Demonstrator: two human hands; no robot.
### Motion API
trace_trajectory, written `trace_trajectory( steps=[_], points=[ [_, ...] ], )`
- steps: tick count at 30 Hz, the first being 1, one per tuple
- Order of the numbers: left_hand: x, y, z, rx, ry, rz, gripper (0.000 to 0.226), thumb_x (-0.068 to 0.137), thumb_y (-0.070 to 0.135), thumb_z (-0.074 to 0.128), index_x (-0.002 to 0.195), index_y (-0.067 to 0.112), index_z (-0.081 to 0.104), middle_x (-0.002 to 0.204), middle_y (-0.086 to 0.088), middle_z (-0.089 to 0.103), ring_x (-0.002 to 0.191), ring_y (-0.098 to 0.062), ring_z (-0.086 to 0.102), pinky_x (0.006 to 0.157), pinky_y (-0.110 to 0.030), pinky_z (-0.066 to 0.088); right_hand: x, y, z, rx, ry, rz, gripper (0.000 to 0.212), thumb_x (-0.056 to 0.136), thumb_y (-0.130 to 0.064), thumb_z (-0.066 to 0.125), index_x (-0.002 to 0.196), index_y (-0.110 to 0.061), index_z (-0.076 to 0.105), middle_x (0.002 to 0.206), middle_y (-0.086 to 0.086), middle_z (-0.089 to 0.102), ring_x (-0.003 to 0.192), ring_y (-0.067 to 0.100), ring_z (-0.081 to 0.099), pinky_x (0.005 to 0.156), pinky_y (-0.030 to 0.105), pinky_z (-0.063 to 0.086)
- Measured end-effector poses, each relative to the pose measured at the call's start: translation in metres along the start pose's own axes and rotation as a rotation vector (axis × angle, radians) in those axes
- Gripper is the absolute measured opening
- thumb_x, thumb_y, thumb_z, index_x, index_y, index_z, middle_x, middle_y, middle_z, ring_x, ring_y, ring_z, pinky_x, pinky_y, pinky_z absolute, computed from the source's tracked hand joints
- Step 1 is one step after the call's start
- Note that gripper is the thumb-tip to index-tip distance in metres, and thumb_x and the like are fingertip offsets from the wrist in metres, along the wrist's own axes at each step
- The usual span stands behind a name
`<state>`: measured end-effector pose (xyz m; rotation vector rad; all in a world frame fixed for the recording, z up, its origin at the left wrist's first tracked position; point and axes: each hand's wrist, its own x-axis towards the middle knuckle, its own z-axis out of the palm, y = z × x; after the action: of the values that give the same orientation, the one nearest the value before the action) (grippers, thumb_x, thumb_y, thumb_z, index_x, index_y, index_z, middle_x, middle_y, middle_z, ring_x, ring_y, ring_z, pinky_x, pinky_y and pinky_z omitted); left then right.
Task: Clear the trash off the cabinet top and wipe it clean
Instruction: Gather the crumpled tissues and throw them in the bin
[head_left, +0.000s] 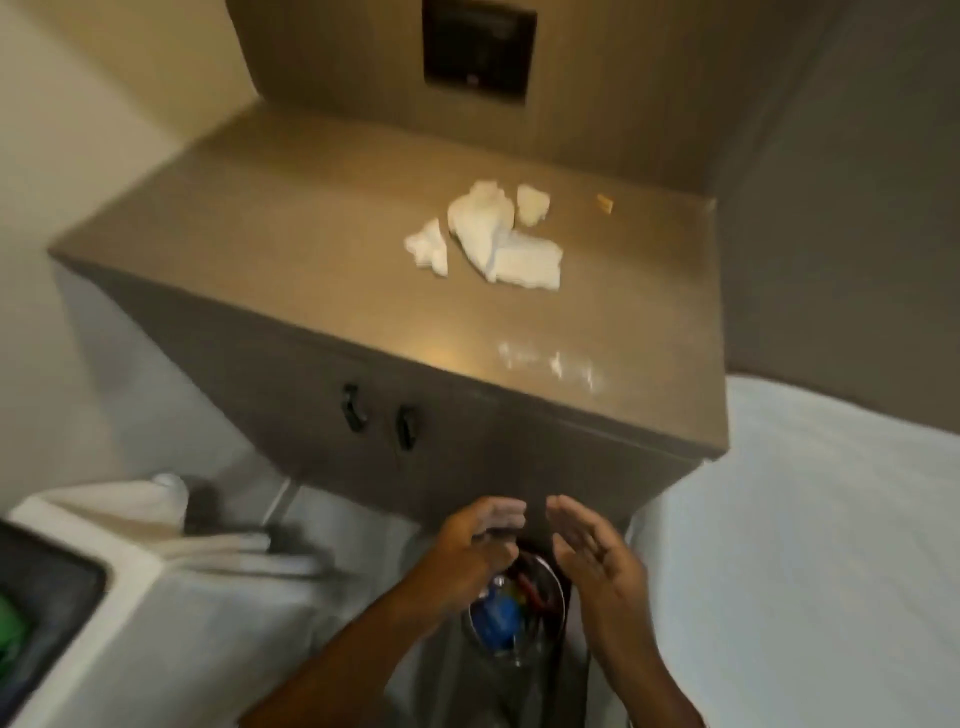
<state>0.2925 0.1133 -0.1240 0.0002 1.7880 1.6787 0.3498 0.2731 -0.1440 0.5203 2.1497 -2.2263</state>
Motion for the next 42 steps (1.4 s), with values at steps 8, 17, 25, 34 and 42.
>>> trace_trajectory(
  steps=[8, 17, 25, 34, 42],
  points=[
    [0.069, 0.204, -0.072, 0.301, 0.477, 0.528, 0.040, 0.075, 0.004, 0.062, 0.110, 0.023, 0.065, 0.110, -0.001, 0.068, 0.103, -0.019, 0.062, 0.093, -0.034, 0.053, 0.120, -0.168, 0.030, -0.269, 0.130, -0.425, 0.032, 0.086, -0.010, 0.066, 0.116, -0.024, 0.065, 0.111, -0.008, 0.071, 0.103, 0.007, 0.066, 0.086, 0.023, 0.057],
    [0.197, 0.247, -0.144, 1.213, 0.331, 0.297, 0.067, 0.067, 0.038, 0.076, 0.129, 0.028, 0.054, 0.126, -0.008, 0.054, 0.113, -0.030, 0.050, 0.091, -0.040, 0.051, 0.322, -0.223, 0.076, -1.125, -0.065, -0.247, 0.065, 0.070, -0.008, 0.077, 0.129, -0.010, 0.050, 0.131, 0.013, 0.056, 0.123, 0.031, 0.051, 0.096, 0.036, 0.047],
    [0.207, 0.238, -0.125, 0.705, 0.500, 0.444, 0.019, 0.079, 0.000, 0.064, 0.096, 0.004, 0.073, 0.097, -0.014, 0.073, 0.084, -0.024, 0.065, 0.059, -0.019, 0.043, 0.316, -0.204, 0.088, -0.939, 0.236, -0.352, 0.014, 0.084, -0.001, 0.061, 0.085, -0.009, 0.072, 0.089, 0.011, 0.072, 0.082, 0.023, 0.064, 0.075, 0.038, 0.055],
    [0.078, 0.196, -0.042, 0.217, 0.474, 0.763, 0.021, 0.076, 0.009, 0.076, 0.098, 0.010, 0.077, 0.092, 0.004, 0.075, 0.081, -0.004, 0.070, 0.071, -0.013, 0.057, 0.128, -0.194, 0.063, -0.220, 0.361, -0.642, 0.015, 0.082, -0.017, 0.071, 0.094, -0.027, 0.070, 0.094, -0.012, 0.072, 0.088, 0.004, 0.069, 0.069, 0.011, 0.056],
    [0.024, 0.051, 0.028, 0.065, 0.409, 0.516, 0.022, 0.069, -0.009, 0.073, 0.072, 0.013, 0.078, 0.071, 0.006, 0.075, 0.069, -0.003, 0.069, 0.063, -0.014, 0.053, 0.027, -0.070, 0.010, -0.221, 0.282, -0.414, 0.035, 0.076, 0.001, 0.073, 0.080, -0.033, 0.073, 0.086, -0.012, 0.074, 0.080, 0.007, 0.069, 0.066, 0.010, 0.054]
  ],
)
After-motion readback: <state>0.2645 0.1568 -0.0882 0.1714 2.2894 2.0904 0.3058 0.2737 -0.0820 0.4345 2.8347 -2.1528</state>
